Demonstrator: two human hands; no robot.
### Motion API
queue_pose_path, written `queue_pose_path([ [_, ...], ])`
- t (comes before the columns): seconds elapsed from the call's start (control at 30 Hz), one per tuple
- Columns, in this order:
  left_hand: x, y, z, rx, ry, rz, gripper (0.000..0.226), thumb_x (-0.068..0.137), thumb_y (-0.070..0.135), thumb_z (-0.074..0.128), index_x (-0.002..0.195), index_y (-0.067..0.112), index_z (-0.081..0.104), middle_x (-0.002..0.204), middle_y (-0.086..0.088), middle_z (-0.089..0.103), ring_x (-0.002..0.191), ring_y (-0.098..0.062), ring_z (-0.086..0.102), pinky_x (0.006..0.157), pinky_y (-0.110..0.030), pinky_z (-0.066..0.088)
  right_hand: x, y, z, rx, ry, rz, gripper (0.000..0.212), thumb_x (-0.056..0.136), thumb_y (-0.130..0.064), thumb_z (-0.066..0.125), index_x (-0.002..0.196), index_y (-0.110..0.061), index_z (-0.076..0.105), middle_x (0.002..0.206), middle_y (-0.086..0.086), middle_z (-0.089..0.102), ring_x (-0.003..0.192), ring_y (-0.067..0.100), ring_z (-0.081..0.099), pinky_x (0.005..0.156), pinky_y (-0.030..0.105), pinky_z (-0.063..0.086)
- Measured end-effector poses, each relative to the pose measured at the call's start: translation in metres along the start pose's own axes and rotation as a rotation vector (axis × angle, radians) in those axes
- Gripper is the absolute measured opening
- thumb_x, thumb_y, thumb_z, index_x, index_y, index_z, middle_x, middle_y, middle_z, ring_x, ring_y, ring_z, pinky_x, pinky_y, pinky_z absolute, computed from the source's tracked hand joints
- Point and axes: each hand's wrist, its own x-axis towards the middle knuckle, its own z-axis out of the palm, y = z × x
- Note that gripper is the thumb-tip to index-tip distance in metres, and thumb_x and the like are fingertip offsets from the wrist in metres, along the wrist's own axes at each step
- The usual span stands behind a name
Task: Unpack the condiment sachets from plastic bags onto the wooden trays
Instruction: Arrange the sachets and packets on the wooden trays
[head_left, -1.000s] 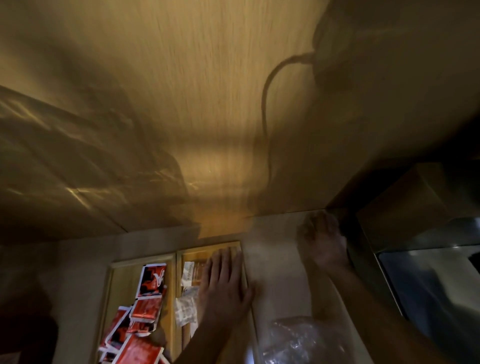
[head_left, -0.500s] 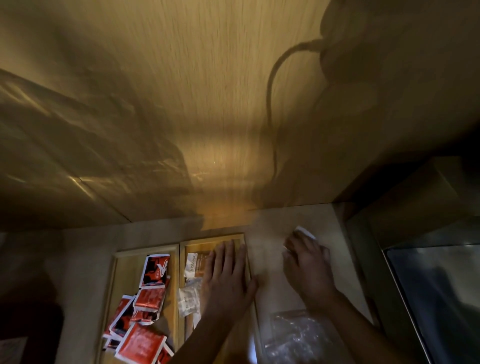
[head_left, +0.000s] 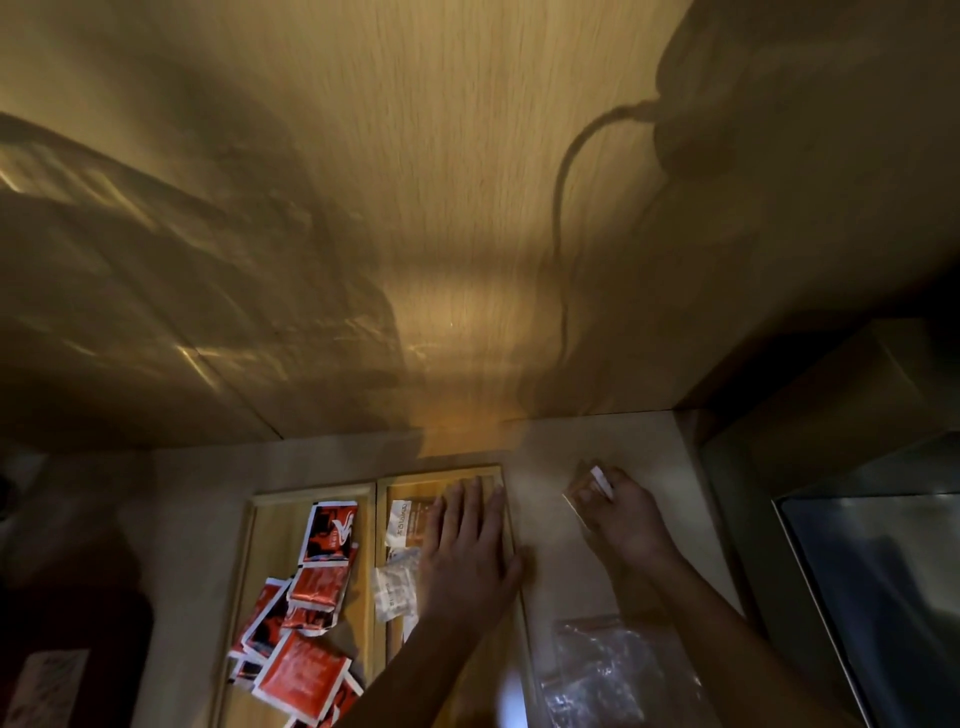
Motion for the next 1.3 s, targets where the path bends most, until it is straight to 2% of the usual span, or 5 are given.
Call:
queue_pose_path([
  [0.13, -0.004, -0.004, -0.013, -0.022, 0.059, 0.022, 0.062, 0.085, 0.059, 0.036, 0.136, 0.023, 0.043, 0.146, -0.005, 0.045, 0.137, -0.022, 0.04, 0.116, -0.038, 0.02, -0.02, -0.004, 0.005, 0.081, -0.004, -0.006, 0.007, 0.085, -0.015, 0.059, 0.091, -0.017, 0.062, 0.09, 0.004, 0.065, 0.088, 0.021, 0.06, 0.067, 0.023, 0.044],
  [0.23, -0.013, -0.005, -0.031, -0.111, 0.079, 0.07, 0.061, 0.092, 0.049, 0.034, 0.146, 0.025, 0.021, 0.156, -0.001, 0.024, 0.144, -0.016, 0.018, 0.12, -0.033, 0.009, -0.043, -0.011, 0.011, 0.172, -0.011, -0.035, 0.019, 0.08, -0.013, 0.065, 0.064, -0.018, 0.056, 0.062, -0.004, 0.06, 0.063, 0.014, 0.056, 0.049, 0.014, 0.039],
  [0.5, -0.101, -0.024, -0.02, -0.206, 0.31, 0.102, 0.041, 0.076, 0.04, 0.05, 0.112, 0.022, 0.055, 0.105, -0.001, 0.071, 0.102, -0.014, 0.056, 0.088, -0.028, 0.046, -0.117, -0.004, 0.048, 0.305, -0.27, -0.011, 0.025, 0.071, 0.004, 0.065, 0.06, -0.016, 0.055, 0.055, 0.003, 0.057, 0.034, 0.0, 0.047, 0.035, 0.014, 0.033],
  [0.9, -0.175, -0.043, 0.051, -0.06, 0.126, -0.058, 0.064, 0.092, 0.055, 0.013, 0.139, 0.017, 0.035, 0.147, -0.006, 0.037, 0.144, -0.014, 0.008, 0.113, -0.031, 0.006, -0.176, 0.02, 0.072, -0.044, -0.161, -0.172, 0.014, 0.072, -0.02, 0.063, 0.079, -0.009, 0.059, 0.084, 0.011, 0.067, 0.078, 0.023, 0.062, 0.073, 0.04, 0.049],
  [1.3, -0.176, -0.031, 0.042, -0.028, 0.134, -0.033, 0.065, 0.093, 0.05, 0.015, 0.121, 0.012, 0.059, 0.128, -0.015, 0.062, 0.119, -0.032, 0.058, 0.094, -0.048, 0.049, -0.199, 0.057, 0.012, 0.04, 0.148, -0.125, 0.025, 0.081, -0.002, 0.055, 0.065, -0.021, 0.056, 0.072, 0.003, 0.064, 0.073, 0.021, 0.06, 0.073, 0.036, 0.048],
])
